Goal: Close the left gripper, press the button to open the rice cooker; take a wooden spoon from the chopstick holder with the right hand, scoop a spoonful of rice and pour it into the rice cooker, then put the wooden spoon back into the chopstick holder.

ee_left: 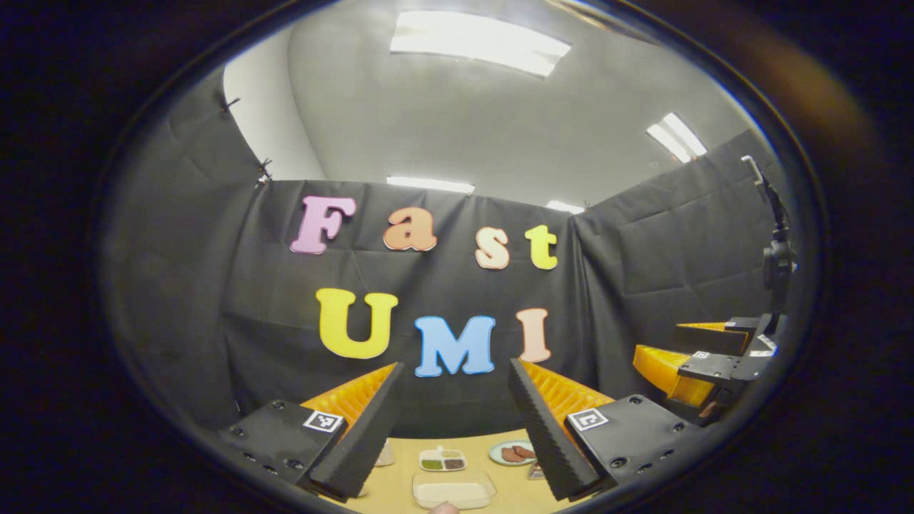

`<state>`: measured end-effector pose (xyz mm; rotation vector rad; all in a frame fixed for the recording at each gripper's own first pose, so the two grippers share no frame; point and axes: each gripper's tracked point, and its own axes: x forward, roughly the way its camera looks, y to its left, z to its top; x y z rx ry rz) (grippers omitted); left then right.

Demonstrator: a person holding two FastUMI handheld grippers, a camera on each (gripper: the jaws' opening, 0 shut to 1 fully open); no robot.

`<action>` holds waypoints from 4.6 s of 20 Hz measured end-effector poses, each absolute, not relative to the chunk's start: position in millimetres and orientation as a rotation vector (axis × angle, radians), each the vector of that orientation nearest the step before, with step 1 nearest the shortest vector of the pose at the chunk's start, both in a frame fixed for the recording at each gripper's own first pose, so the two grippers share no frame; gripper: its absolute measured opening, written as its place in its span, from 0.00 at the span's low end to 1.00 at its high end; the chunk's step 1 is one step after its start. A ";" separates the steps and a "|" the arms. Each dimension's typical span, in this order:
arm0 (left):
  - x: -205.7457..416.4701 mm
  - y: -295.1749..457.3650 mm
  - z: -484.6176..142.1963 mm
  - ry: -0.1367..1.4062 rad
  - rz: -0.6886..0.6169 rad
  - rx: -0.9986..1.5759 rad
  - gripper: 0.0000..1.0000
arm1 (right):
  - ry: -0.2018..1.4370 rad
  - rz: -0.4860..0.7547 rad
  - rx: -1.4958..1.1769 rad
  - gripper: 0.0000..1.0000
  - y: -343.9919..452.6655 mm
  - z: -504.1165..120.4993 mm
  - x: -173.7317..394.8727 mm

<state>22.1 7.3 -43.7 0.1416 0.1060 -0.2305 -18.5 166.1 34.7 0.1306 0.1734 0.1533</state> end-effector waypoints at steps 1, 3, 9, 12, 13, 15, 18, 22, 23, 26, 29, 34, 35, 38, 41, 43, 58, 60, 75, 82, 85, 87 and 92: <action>22.1 15.9 -45.6 0.110 -0.209 0.144 0.94 | 0.182 0.165 0.148 0.95 170.5 33.2 -15.3; 23.8 26.3 -47.0 0.118 -0.181 0.145 0.93 | 0.188 0.178 0.166 0.95 175.5 30.9 -9.4; 29.8 46.0 -48.9 0.117 -0.138 0.173 0.94 | 0.186 0.206 0.161 0.95 190.1 25.6 1.3; 35.0 49.9 -48.8 0.112 -0.121 0.187 0.97 | 0.186 0.215 0.149 0.95 192.1 22.6 3.6; 35.9 52.0 -51.6 0.117 -0.117 0.189 0.94 | 0.186 0.214 0.141 0.95 191.4 20.6 4.5; 35.9 55.2 -56.5 0.124 -0.110 0.190 0.94 | 0.188 0.218 0.150 0.95 193.7 19.5 6.4; 39.7 63.6 -61.8 0.131 -0.076 0.200 0.97 | 0.184 0.225 0.163 0.95 194.4 15.7 9.3; 36.8 74.7 -51.8 0.083 -0.017 0.215 0.93 | 0.162 0.202 0.179 0.95 186.4 14.4 19.6; 33.9 79.2 -50.1 0.080 -0.001 0.225 0.94 | 0.166 0.213 0.191 0.95 190.9 12.7 21.2; 29.3 96.6 -42.6 0.072 0.050 0.254 0.96 | 0.171 0.241 0.188 0.95 198.2 10.8 30.2; 24.0 102.4 -49.0 0.090 0.072 0.250 0.94 | 0.172 0.272 0.182 0.95 209.3 7.9 29.4; 22.2 102.5 -55.1 0.096 0.073 0.257 0.98 | 0.154 0.247 0.198 0.95 197.0 13.8 27.0; 24.8 102.7 -58.9 0.106 0.071 0.255 0.96 | 0.143 0.234 0.191 0.95 192.5 13.5 26.0; 29.0 97.6 -65.9 0.120 0.062 0.252 0.94 | 0.102 0.188 0.174 0.95 189.8 14.1 25.2; 21.1 112.8 -67.0 0.124 0.102 0.262 0.97 | 0.115 0.208 0.195 0.95 214.4 8.5 19.9; 11.9 122.2 -68.4 0.129 0.130 0.258 0.97 | 0.122 0.240 0.216 0.95 233.4 7.6 19.1; 1.6 213.0 -172.1 0.314 0.142 0.253 0.94 | 0.268 0.245 0.166 0.96 289.3 -66.5 32.0; 10.0 223.2 -185.3 0.333 0.139 0.252 0.97 | 0.290 0.241 0.140 0.96 288.5 -81.4 33.9; 116.9 322.5 -384.1 0.582 0.382 0.253 0.13 | 0.297 0.368 0.071 0.96 278.9 -131.8 98.6; 135.9 397.2 -468.1 0.765 0.558 0.267 0.07 | 0.320 0.394 0.032 0.96 266.7 -151.9 108.4; 146.5 404.1 -481.8 0.801 0.549 0.281 0.09 | 0.329 0.398 0.022 0.96 260.9 -159.2 109.0; 147.7 401.5 -485.2 0.821 0.554 0.280 0.09 | 0.336 0.398 0.030 0.96 259.2 -161.7 109.1; 146.6 399.0 -473.8 0.798 0.577 0.137 0.09 | 0.337 0.393 0.067 0.96 258.4 -157.8 104.9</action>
